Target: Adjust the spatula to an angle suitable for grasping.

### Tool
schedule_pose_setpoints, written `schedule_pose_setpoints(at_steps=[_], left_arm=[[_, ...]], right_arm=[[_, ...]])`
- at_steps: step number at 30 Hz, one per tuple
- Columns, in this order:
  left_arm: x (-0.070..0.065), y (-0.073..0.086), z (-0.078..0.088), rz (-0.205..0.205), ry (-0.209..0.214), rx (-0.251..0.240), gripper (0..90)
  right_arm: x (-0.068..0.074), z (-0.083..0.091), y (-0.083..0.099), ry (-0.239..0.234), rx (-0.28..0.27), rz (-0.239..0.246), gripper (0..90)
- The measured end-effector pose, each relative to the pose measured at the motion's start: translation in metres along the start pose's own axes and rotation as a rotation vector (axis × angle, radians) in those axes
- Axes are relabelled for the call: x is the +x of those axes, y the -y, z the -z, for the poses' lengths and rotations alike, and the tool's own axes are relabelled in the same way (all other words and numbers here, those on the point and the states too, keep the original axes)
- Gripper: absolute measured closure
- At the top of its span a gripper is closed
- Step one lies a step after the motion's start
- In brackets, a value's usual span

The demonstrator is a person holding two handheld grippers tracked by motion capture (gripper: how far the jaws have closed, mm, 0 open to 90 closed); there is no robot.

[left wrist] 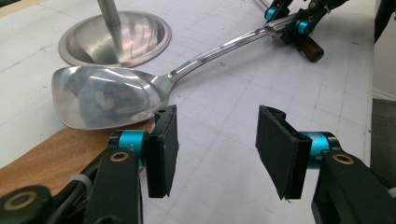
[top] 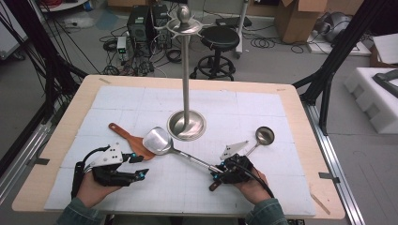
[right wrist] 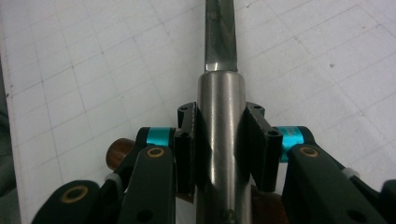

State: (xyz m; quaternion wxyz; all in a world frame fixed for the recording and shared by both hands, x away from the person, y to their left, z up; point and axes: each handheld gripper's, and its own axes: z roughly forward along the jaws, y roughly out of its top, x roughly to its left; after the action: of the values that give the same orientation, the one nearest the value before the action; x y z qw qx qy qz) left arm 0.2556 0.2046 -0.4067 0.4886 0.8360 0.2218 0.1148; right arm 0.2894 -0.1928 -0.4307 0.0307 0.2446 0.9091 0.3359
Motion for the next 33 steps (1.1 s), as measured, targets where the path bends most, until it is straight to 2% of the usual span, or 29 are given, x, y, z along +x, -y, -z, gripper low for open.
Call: schedule_pose_setpoints(at_steps=[6,25,33], left_arm=[[0.000,-0.001,-0.001,-0.001,0.004,0.002,49.0],[-0.001,-0.003,-0.006,0.003,0.023,0.001,49.0],[-0.001,-0.003,-0.006,0.004,0.033,-0.004,48.8]], right_arm=[[-0.001,0.005,0.001,-0.009,-0.003,-0.008,68.3],[-0.003,0.020,0.001,-0.037,-0.020,0.029,68.6],[-0.006,0.022,-0.001,-0.047,-0.009,0.038,68.6]])
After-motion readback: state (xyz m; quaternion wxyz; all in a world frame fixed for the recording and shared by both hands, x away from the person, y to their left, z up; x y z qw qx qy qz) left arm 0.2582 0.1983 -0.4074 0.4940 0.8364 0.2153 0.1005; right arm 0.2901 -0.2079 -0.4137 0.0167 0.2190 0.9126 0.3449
